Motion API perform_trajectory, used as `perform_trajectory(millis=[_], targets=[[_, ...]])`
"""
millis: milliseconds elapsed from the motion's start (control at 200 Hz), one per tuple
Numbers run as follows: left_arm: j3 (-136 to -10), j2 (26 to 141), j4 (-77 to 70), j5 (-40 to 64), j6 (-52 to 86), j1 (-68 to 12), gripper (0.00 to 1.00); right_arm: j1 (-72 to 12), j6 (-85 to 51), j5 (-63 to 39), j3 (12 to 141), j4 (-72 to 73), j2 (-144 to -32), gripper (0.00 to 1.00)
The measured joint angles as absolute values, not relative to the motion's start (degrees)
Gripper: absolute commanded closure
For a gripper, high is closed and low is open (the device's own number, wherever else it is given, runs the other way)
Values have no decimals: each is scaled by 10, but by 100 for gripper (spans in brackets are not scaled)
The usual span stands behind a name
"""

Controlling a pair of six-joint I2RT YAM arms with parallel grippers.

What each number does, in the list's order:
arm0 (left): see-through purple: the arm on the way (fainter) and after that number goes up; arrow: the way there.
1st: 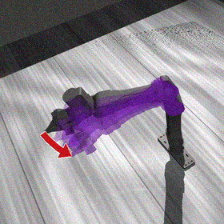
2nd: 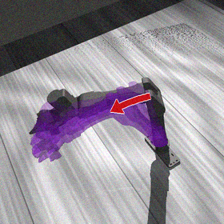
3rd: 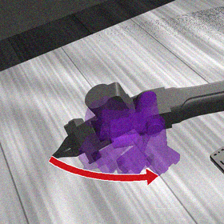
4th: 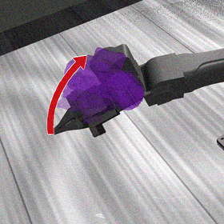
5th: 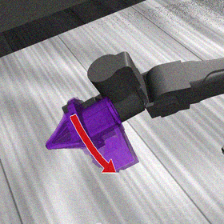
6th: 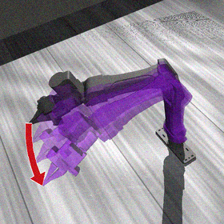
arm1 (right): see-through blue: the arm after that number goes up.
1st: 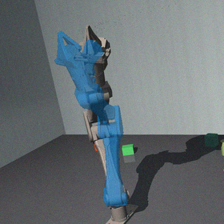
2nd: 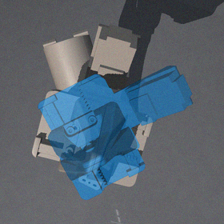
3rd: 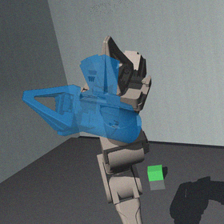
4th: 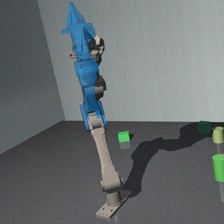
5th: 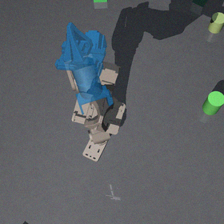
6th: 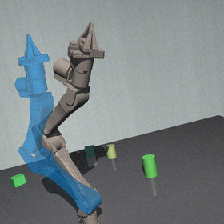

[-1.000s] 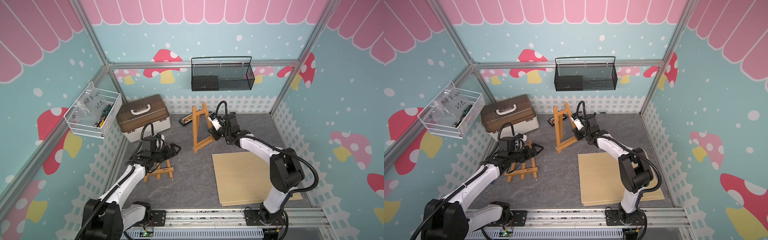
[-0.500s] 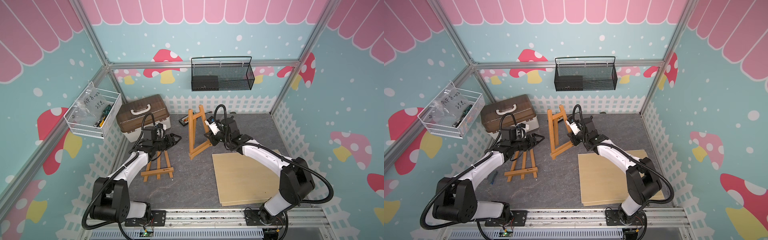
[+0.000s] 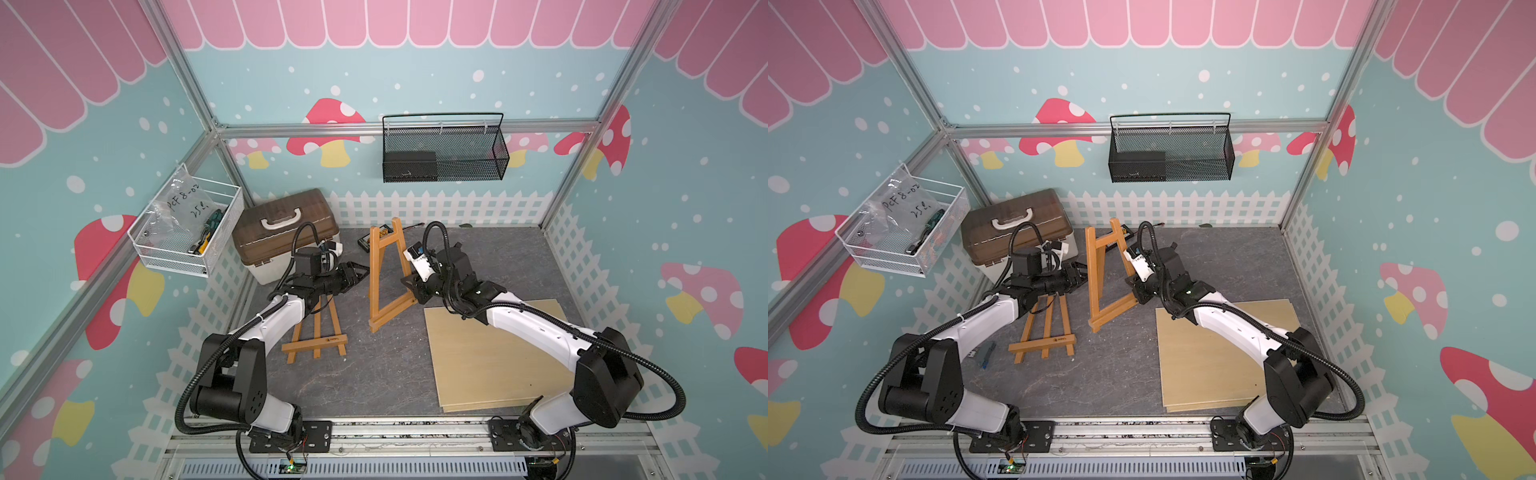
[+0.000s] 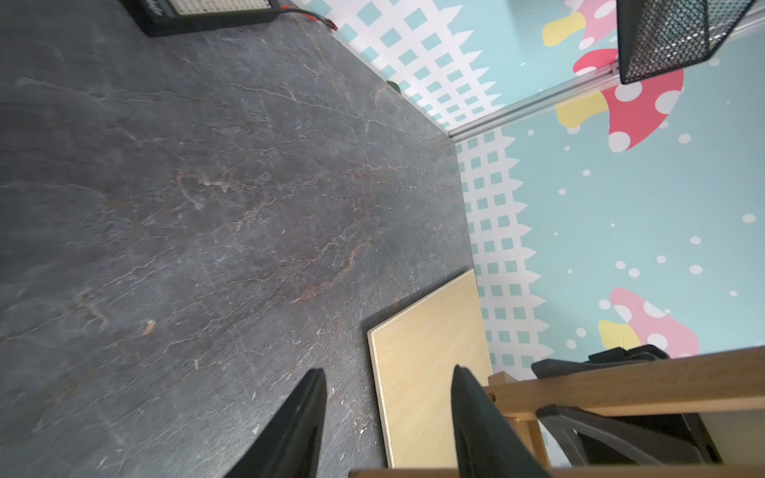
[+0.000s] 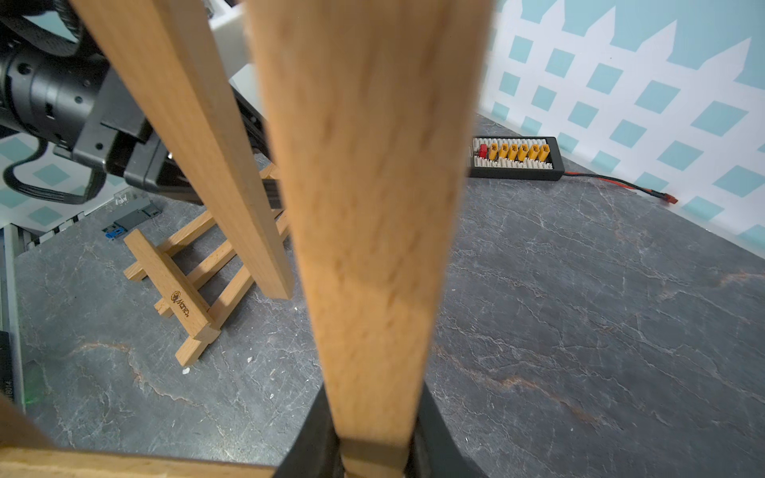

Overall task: Disassemble the easel
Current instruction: Fold up the easel, then place the easel at the center of the board.

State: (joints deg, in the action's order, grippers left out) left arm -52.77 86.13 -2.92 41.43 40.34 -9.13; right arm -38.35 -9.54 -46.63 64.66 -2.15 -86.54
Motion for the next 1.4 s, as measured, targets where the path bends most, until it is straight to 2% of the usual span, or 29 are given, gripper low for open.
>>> perform_trajectory(millis=[190,385,825,1401], targets=[[-524,860,-56,426,418,-128,59,-384,-103,-448,646,-6,-865,80],[-469,838,-100,432,448,-169,64,-384,-111,-433,635,4,-865,80],[-389,815,-173,421,484,-221,68,-405,-154,-427,524,30,-856,81],[-257,842,-282,408,523,-265,71,-475,-255,-362,430,29,-848,82]])
